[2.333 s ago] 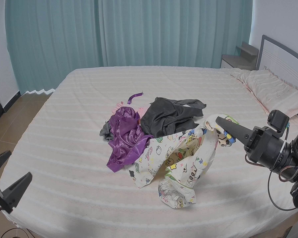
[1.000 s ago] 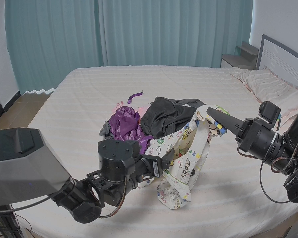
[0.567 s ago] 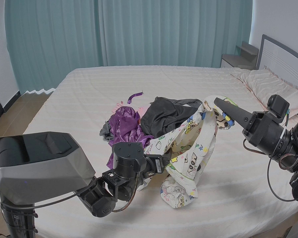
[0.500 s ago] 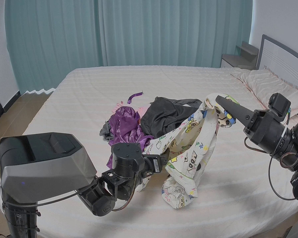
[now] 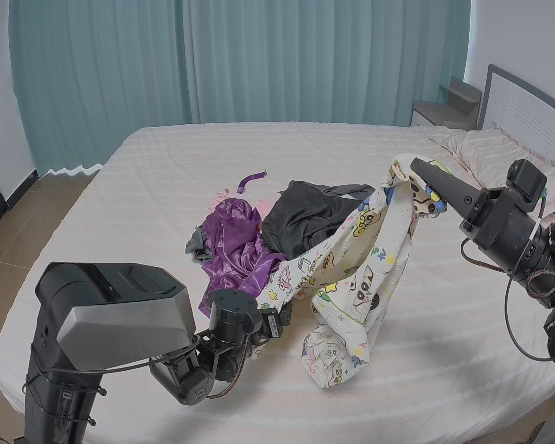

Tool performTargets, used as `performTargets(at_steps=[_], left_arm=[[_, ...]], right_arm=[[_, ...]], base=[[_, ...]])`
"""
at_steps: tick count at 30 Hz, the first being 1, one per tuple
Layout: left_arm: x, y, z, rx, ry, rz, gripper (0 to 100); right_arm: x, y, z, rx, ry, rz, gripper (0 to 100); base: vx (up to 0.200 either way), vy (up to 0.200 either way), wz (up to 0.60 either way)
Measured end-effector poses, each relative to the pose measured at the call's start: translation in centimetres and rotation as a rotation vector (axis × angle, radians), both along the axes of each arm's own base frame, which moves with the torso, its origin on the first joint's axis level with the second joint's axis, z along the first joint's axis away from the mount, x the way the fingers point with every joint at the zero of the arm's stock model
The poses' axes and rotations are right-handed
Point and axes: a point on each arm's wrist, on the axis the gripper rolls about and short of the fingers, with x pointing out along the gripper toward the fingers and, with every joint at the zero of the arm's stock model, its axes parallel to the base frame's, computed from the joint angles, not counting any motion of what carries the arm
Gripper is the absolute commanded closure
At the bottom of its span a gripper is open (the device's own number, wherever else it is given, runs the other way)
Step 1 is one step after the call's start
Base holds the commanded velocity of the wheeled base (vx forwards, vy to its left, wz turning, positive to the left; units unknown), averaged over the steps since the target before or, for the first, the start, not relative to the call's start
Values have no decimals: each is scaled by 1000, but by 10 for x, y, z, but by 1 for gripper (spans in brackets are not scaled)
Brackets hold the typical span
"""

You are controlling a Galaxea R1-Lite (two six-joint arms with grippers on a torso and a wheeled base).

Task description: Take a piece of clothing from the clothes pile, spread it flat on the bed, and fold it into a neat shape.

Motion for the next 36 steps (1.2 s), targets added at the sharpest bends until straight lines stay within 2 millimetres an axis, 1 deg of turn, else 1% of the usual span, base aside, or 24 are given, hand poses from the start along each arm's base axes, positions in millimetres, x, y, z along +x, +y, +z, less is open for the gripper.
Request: performTargets(at_steps=[4, 5, 10, 14, 20, 23, 25, 28, 30, 33, 36], left_arm=[[0, 2, -13, -10, 37, 15, 0], [-1, 1, -17, -12, 47, 17, 100], [-1, 3, -22, -48, 55, 32, 100], [-6, 8, -22, -71, 37, 36, 100], [-23, 21, -8, -119, -25, 46, 100], [-32, 28, 9, -135, -46, 49, 100], [-37, 33, 26, -158, -77, 50, 100], [-47, 41, 59, -198, -137, 50, 100], [-53, 46, 78, -216, -171, 53, 100], [-64, 54, 108, -236, -214, 61, 100], [-73, 62, 135, -253, -248, 73, 100]], right_arm=[[1, -1, -1, -2, 2, -5, 100], [2, -1, -1, -3, 4, -7, 100], [3, -3, -4, -8, 16, -14, 100], [6, -5, -9, -16, 33, -26, 100], [14, -10, -18, -30, 73, -67, 100], [21, -13, -26, -32, 109, -85, 100], [27, -14, -32, -34, 138, -97, 100], [39, -15, -41, -30, 174, -126, 100], [46, -15, -44, -22, 187, -149, 100], [57, -15, -44, 1, 190, -190, 100], [61, -13, -36, 24, 175, -214, 100]], base=[[0, 0, 0], [0, 0, 0], [0, 0, 0], [0, 0, 0], [0, 0, 0], [0, 0, 0], [0, 0, 0], [0, 0, 0], [0, 0, 0], [0, 0, 0], [0, 0, 0]])
